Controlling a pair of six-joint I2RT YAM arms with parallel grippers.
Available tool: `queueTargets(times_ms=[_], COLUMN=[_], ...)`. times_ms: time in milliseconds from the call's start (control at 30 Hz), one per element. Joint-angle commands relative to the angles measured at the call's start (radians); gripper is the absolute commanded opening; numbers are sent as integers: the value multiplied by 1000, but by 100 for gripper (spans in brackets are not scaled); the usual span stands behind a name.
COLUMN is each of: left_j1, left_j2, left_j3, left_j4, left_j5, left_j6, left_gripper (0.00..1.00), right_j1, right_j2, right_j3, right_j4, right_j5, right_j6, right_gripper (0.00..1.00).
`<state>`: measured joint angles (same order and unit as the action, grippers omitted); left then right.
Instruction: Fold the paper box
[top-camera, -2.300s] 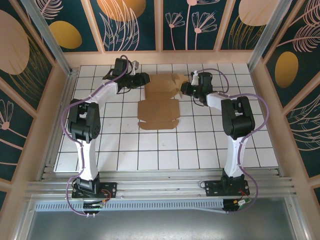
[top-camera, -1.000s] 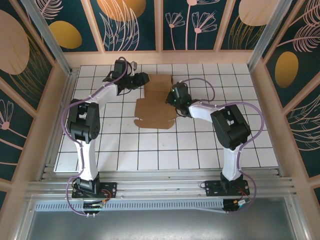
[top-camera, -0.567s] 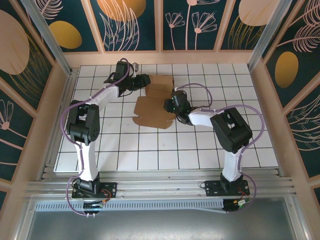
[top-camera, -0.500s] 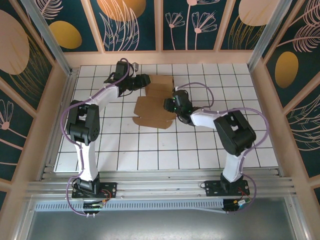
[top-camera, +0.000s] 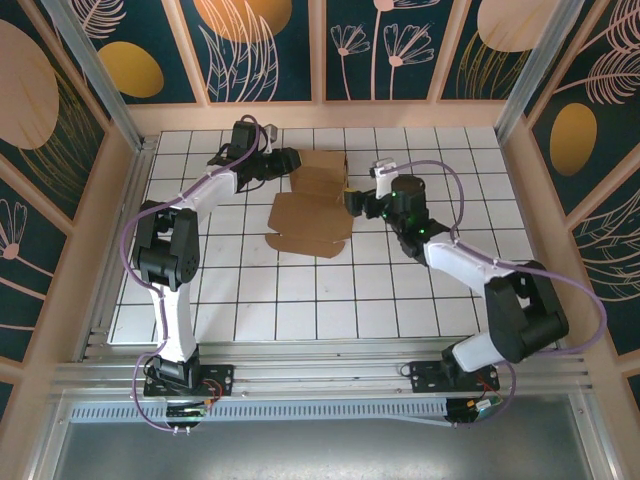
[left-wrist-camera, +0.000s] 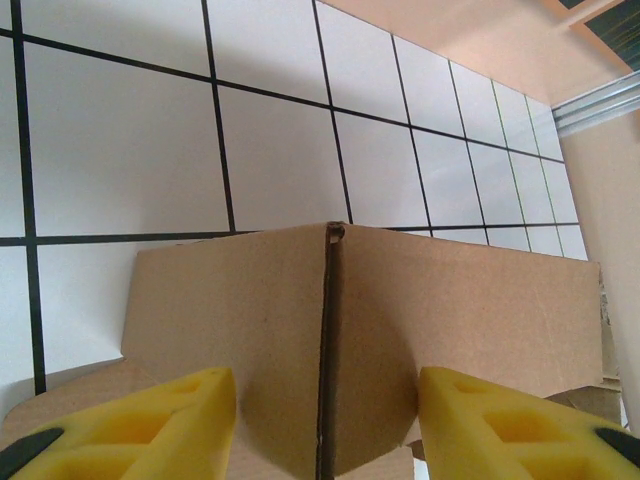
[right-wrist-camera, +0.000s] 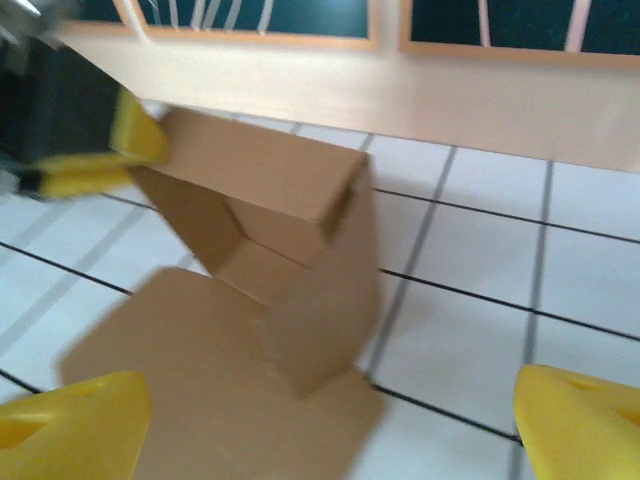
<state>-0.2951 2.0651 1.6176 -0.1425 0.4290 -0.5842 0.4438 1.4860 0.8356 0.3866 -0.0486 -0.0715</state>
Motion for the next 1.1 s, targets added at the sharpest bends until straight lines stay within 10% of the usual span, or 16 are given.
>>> queueTargets(times_ms=[0,467,933,1067], left_j1=[-11,-10,-10,-10], left_j2=[33,23,24,24], left_j3=[6,19,21,19], left_j4=[-104,-117,-118,-118], left_j5=[-19,-19,-18,-16], left_j6=[28,37,40,40], left_gripper=[50,50,50,50], right_j1=[-35,-64,-35,-35], right_j2=[101,431,531,475], right_j3=[69,350,477,473], right_j4=[-19,-3,-91,-218], right_j5=[-101,-250,-313,-324], right_j6=[-297,-439,-523,-659], right_gripper=[93,61,65,83])
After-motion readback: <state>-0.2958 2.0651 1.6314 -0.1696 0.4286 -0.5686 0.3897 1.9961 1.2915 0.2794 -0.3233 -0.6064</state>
